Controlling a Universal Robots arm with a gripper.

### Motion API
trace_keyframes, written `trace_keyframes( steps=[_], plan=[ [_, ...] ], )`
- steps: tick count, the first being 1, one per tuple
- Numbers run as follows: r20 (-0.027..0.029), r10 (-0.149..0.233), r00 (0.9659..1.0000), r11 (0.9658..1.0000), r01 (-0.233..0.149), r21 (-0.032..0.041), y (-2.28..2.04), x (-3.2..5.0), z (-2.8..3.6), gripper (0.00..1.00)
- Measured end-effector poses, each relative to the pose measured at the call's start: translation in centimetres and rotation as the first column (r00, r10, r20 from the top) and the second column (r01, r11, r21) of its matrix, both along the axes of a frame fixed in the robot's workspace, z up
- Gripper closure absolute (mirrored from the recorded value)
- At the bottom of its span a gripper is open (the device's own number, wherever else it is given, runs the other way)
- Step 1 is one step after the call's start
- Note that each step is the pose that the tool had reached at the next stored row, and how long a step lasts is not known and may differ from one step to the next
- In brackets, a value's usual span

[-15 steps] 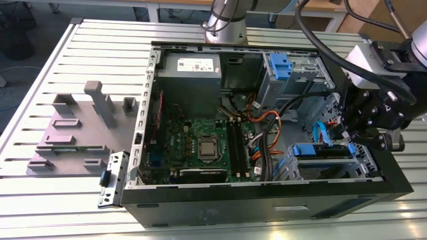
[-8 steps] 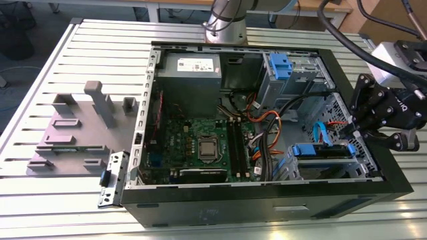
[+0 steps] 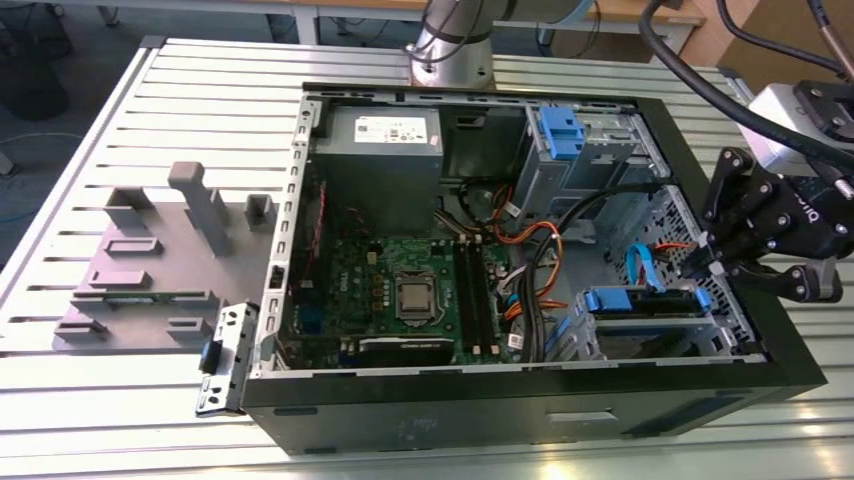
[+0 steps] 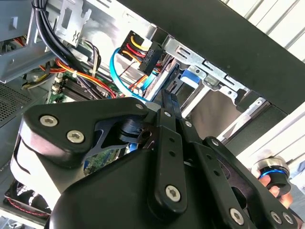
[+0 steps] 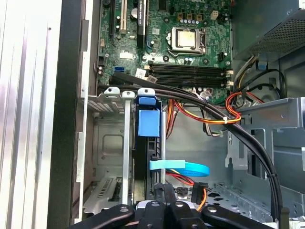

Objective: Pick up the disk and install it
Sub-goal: 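Insert the second disk wire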

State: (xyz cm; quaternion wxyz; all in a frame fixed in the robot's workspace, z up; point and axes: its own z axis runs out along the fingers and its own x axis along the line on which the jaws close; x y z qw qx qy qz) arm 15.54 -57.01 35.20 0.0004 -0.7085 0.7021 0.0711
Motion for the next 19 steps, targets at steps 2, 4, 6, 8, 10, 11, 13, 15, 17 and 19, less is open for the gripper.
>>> trace_keyframes(
  steps=[2,4,6,8,10,11,13,15,17,19],
  plan=[
    [0.0,0.0,1.0,1.0,0.0,0.0001,0.0,0.01,0.0,0.89],
    [0.0,0.0,1.0,1.0,0.0,0.0,0.0,0.01,0.0,0.89],
    [0.0,0.0,1.0,1.0,0.0,0.0,0.0,0.02,0.0,0.89],
    [0.0001,0.0,1.0,1.0,0.0,0.0001,0.04,0.01,0.0,0.89],
    [0.0001,0.0,1.0,1.0,0.0,-0.0001,0.29,-0.06,0.0,0.89],
    [0.0001,0.0,1.0,1.0,0.0,-0.0003,0.44,-0.07,0.0,0.89],
    [0.0,0.0,1.0,1.0,0.0,-0.0006,0.64,-0.08,0.0,0.89],
    [0.0,0.0,1.0,1.0,0.0,-0.0005,0.9,-0.07,0.03,0.89],
    [0.0,0.0,1.0,1.0,0.0,-0.0005,1.09,0.0,0.09,0.89],
    [-0.0004,0.0,1.0,1.0,0.0,-0.0005,1.2,0.24,0.12,0.89]
  ],
)
